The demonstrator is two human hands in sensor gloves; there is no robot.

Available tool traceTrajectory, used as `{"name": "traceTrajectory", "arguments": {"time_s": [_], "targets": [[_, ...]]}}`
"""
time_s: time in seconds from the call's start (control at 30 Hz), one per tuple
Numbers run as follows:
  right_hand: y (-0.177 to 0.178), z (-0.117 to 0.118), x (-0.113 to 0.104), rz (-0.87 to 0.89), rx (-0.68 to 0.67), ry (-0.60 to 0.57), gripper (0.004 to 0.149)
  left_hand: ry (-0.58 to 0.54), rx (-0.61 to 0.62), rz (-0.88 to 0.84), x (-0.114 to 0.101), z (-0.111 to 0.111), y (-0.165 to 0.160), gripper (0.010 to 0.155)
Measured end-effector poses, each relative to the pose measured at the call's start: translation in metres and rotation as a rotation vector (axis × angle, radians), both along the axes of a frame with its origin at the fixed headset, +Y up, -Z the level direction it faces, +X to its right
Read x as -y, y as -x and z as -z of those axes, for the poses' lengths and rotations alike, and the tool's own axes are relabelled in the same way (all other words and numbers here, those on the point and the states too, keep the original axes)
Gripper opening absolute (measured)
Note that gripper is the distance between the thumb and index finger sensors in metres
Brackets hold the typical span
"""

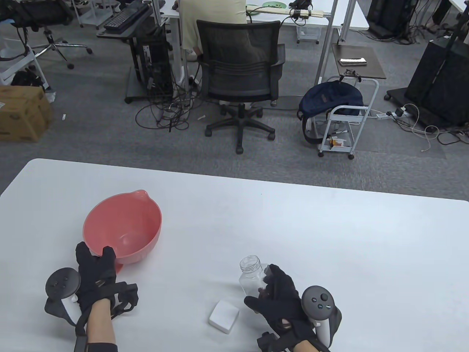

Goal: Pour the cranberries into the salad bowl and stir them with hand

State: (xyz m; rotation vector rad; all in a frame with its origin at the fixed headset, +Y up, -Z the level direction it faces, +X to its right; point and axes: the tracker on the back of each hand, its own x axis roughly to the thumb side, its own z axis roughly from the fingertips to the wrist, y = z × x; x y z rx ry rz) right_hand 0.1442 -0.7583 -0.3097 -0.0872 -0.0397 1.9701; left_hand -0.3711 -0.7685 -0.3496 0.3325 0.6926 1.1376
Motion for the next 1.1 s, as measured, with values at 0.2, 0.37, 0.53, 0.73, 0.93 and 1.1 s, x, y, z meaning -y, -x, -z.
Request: {"name": "traceTrajectory", "arguments": {"time_s": [0.2, 0.37, 0.53, 0.73, 0.93, 1.1], "targets": [[-0.007, 0.001, -0.001, 0.017, 0.029, 0.001, 0.096, -0.06, 0.159, -0.066, -0.009, 0.008, -0.033, 0.079], [-0.015, 0.003, -0.004, 0.04, 0.064, -0.005, 0.096, -0.098, 0.315, -0.011, -0.022, 0.012, -0.07, 0.079], [-0.025, 0.004, -0.006, 0.063, 0.103, -0.014, 0.096, -0.106, 0.451, -0.031, -0.024, 0.012, -0.106, 0.078], [-0.037, 0.005, -0.011, 0.099, 0.153, -0.03, 0.097, -0.091, 0.575, -0.049, -0.02, 0.011, -0.139, 0.078], [-0.056, 0.006, -0.015, 0.143, 0.236, -0.031, 0.096, -0.056, 0.668, -0.077, -0.011, 0.011, -0.164, 0.077], [-0.071, 0.007, -0.012, 0.198, 0.306, -0.001, 0.096, -0.045, 0.722, -0.05, -0.005, 0.011, -0.179, 0.077]]}}
